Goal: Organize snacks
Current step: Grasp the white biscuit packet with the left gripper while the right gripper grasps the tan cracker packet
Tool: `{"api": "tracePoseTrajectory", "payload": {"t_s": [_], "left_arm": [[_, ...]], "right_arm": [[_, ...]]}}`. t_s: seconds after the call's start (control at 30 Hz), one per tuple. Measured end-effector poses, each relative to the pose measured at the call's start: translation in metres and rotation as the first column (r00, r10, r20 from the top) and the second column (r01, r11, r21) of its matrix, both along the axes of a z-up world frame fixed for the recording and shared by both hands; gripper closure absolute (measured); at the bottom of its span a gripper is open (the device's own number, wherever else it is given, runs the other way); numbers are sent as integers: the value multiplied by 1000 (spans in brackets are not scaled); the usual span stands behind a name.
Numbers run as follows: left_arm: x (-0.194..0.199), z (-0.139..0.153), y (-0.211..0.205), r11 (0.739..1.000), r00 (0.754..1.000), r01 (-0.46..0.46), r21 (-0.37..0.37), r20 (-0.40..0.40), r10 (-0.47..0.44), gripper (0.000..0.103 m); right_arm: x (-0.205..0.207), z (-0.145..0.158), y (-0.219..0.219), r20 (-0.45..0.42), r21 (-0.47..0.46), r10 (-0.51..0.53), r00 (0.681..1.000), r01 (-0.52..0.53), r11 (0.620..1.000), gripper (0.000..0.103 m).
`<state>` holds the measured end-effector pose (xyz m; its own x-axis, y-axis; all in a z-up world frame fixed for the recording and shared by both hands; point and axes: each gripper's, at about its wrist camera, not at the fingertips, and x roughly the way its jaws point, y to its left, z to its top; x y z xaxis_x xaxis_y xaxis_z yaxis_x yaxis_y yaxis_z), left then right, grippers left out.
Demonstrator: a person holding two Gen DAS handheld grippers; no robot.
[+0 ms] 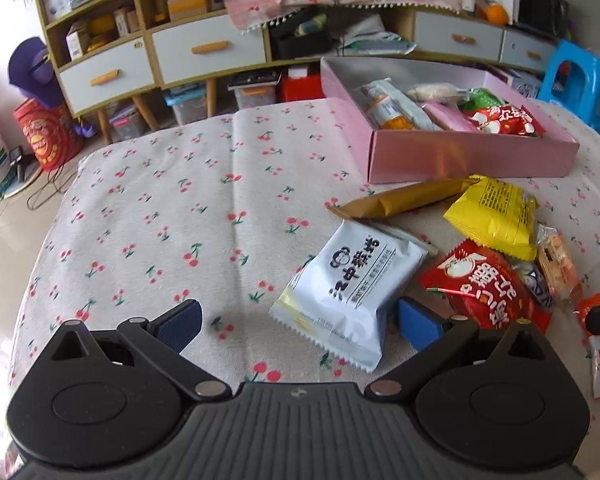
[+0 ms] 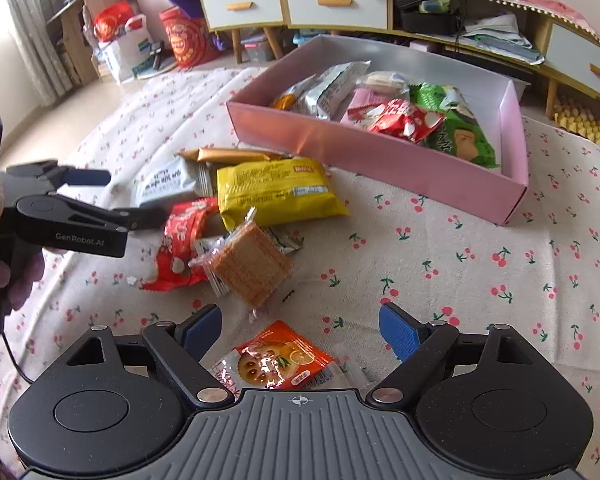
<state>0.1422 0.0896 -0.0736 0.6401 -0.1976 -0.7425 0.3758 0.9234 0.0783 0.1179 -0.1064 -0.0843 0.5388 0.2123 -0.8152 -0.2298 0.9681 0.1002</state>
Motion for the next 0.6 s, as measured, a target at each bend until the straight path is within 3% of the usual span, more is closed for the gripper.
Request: {"api": "tracePoseTrajectory", "payload": {"t_s": [0.27, 0.37, 0.53, 0.6], "left_arm": [[11, 0, -6, 999, 1000, -21, -28, -7, 21, 1], [14, 1, -7, 998, 999, -31, -50, -17, 30, 13], [14, 7, -11, 998, 999, -22, -63, -25, 21, 41], [13, 7, -14, 998, 999, -20, -53, -26, 19, 43]], "right_arm": [[7, -9, 2, -15, -19, -4, 1000, 4, 1000, 15], [10, -9, 3, -5, -22, -11, 1000, 11, 1000, 15], [16, -9, 7, 6, -13, -18, 1000, 18, 1000, 15], [16, -8, 10, 16, -11, -13, 1000, 13, 1000, 15]]}}
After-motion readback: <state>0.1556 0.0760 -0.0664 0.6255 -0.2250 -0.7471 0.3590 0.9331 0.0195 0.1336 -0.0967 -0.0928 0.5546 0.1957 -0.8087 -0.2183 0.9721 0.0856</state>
